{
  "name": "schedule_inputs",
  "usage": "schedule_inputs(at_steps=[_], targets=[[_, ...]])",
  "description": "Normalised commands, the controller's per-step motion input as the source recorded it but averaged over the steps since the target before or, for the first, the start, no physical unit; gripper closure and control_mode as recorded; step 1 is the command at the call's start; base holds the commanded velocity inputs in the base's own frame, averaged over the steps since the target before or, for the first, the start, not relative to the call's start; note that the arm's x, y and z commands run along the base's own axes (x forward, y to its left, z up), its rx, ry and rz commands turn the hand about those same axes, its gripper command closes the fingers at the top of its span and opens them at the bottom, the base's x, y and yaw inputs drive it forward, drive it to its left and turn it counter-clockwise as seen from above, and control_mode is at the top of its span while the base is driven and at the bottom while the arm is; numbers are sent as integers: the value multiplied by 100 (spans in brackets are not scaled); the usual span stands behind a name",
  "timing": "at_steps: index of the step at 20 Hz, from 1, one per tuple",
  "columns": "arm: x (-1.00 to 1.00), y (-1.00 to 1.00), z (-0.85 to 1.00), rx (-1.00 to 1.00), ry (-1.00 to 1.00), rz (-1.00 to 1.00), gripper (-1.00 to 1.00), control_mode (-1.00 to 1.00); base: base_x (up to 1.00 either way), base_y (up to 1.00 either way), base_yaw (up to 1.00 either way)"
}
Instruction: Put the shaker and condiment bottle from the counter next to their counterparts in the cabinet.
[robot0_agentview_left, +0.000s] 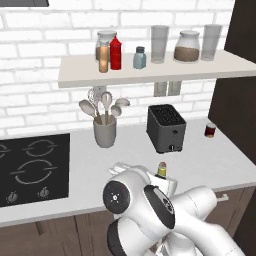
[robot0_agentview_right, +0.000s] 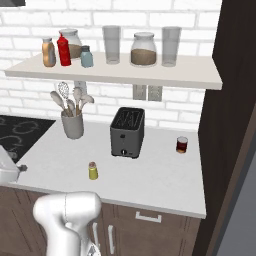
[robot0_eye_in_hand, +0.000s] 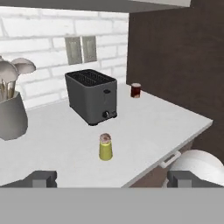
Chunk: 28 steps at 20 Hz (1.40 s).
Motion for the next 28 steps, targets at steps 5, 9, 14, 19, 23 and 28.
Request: schedule_inputs(at_steps=[5,9,14,19,23,28], targets=[[-22,-13,-46,0,-4,0,-100,-100,0,0,0],[0,-40,-33,0,-8,-1,-100,-100,0,0,0],[18,-45,-31,0,-7,0,-100,-100,0,0,0],[25,-34,-35,0,0,-4,-100,-100,0,0,0],[24,-36,-29,0,0,-1,-100,-100,0,0,0],[3,-10,-28,0,-1,0,-100,-100,0,0,0]])
